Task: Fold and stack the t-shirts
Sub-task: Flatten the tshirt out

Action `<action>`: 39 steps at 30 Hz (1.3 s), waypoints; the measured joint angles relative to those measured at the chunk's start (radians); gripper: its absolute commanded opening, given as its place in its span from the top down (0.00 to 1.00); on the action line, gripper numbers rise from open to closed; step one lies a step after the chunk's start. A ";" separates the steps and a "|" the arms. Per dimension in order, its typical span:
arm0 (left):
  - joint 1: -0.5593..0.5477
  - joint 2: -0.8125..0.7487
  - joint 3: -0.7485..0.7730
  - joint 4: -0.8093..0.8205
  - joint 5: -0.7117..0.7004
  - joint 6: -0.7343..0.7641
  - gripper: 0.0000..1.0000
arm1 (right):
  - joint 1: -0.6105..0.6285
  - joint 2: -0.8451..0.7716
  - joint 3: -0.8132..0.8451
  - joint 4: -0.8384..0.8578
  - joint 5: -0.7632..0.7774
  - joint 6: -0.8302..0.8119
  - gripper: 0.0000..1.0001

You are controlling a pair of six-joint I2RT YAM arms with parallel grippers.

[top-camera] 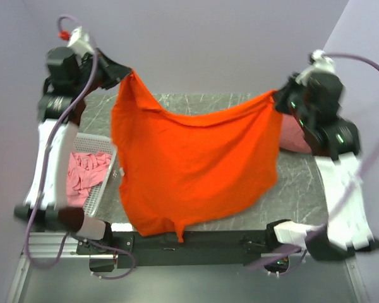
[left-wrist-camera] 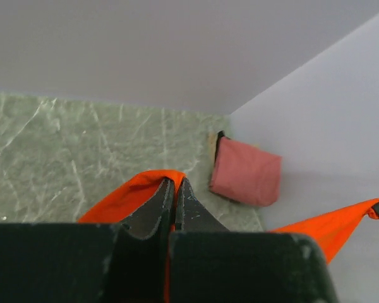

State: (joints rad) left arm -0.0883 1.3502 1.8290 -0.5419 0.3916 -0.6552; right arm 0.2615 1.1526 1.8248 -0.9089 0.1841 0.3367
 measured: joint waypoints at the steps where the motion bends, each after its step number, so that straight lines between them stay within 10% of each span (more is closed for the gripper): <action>1: 0.000 0.065 0.030 -0.011 -0.001 0.011 0.99 | -0.019 0.051 0.013 0.018 -0.013 -0.004 1.00; 12: 0.000 0.290 0.268 0.056 -0.002 0.023 0.99 | -0.085 0.412 0.330 0.052 -0.108 -0.018 1.00; 39: 0.000 -0.445 0.345 -0.097 0.000 -0.073 0.99 | -0.088 -0.316 0.430 -0.257 -0.074 0.085 1.00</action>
State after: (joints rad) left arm -0.0883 0.9054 2.1738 -0.6392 0.3920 -0.7280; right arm 0.1738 0.8364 2.2547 -1.1660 0.1097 0.4217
